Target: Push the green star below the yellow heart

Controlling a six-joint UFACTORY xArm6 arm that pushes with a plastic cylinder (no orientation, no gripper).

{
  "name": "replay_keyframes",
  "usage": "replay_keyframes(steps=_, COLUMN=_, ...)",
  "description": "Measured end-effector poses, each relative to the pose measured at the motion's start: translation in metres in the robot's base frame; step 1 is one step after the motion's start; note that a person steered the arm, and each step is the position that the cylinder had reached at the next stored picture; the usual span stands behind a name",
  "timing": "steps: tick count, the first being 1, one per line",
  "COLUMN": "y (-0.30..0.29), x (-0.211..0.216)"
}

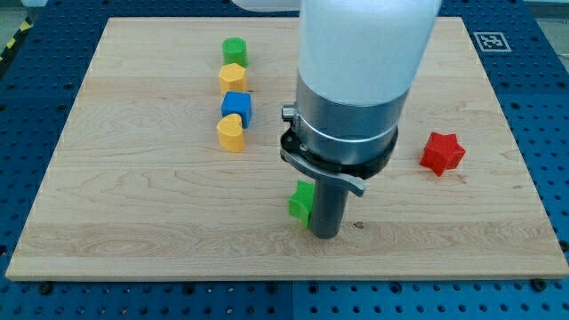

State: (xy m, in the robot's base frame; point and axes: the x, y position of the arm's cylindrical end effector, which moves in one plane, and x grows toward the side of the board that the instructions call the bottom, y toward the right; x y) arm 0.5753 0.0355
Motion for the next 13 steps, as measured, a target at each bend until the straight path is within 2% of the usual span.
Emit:
replay_keyframes(steps=3, y=-0.010, x=-0.037)
replay_keyframes(steps=4, y=0.021, x=-0.033)
replay_keyframes(steps=5, y=0.039, x=-0.049)
replay_keyframes(steps=6, y=0.035, x=-0.050)
replay_keyframes(steps=10, y=-0.040, x=-0.063)
replay_keyframes(steps=13, y=-0.062, x=-0.070)
